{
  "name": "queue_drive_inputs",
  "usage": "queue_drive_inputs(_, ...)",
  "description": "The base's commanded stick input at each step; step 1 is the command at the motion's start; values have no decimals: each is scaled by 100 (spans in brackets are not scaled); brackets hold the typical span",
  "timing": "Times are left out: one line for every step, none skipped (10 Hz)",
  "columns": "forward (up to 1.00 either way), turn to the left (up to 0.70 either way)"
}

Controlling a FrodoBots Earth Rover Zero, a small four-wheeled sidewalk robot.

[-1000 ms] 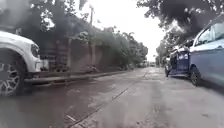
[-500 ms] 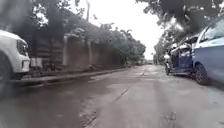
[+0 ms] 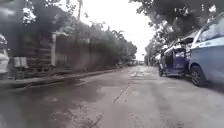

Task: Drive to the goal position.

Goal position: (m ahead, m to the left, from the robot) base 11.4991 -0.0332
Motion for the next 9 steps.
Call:
queue_drive_inputs(70,0)
queue_drive_inputs(70,0)
queue_drive_inputs(70,0)
queue_drive_inputs(70,0)
queue_drive_inputs(70,0)
queue_drive_inputs(70,-2)
queue_drive_inputs(70,-21)
queue_drive_inputs(70,-35)
queue_drive_inputs(70,-35)
